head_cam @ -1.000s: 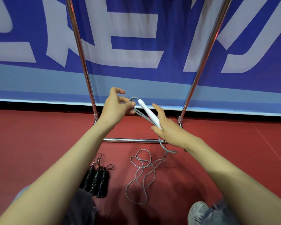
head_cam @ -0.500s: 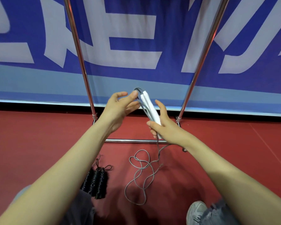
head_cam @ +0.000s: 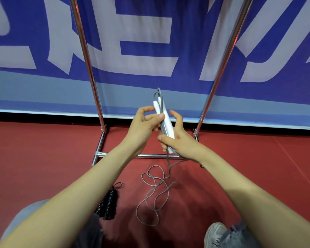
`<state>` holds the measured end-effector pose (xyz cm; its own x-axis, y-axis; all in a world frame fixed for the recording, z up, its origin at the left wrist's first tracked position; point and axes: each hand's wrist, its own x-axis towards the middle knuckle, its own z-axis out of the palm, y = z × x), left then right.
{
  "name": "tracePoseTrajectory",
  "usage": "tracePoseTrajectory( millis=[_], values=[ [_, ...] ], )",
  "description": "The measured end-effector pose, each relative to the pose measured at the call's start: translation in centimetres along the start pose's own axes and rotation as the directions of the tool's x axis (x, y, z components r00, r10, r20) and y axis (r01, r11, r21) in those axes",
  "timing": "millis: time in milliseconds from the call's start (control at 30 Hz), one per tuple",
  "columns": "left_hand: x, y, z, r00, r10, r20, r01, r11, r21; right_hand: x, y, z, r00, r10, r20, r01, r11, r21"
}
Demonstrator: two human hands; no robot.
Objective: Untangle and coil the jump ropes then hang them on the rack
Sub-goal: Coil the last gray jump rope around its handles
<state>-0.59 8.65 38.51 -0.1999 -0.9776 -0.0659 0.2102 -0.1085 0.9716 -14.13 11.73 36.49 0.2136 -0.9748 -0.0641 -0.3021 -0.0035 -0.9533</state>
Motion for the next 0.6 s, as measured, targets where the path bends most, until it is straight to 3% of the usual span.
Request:
tracePoseTrajectory(
  millis=[133,400,600],
  values=[
    [-0.12,0.37,-0.05,0.998,-0.032,0.053,0.038,0.992,-0.121,-0.04,0.14,-0.03,0.999,0.005,0.035,-0.007,0.998,0.062],
    [-0.25,0.83,-0.22,0.998,-0.065,0.023,0.067,0.988,-0.136,-0.32,-0.42,-0.67,0.989,-0.026,0.148,-0.004,0.980,0.199],
    [-0.15,0.58,-0.02,0.998,-0.054,0.027,0.057,0.990,-0.128,-0.09,-0.29,-0.55,0.991,0.015,0.137,-0.045,0.974,0.223]
  ],
)
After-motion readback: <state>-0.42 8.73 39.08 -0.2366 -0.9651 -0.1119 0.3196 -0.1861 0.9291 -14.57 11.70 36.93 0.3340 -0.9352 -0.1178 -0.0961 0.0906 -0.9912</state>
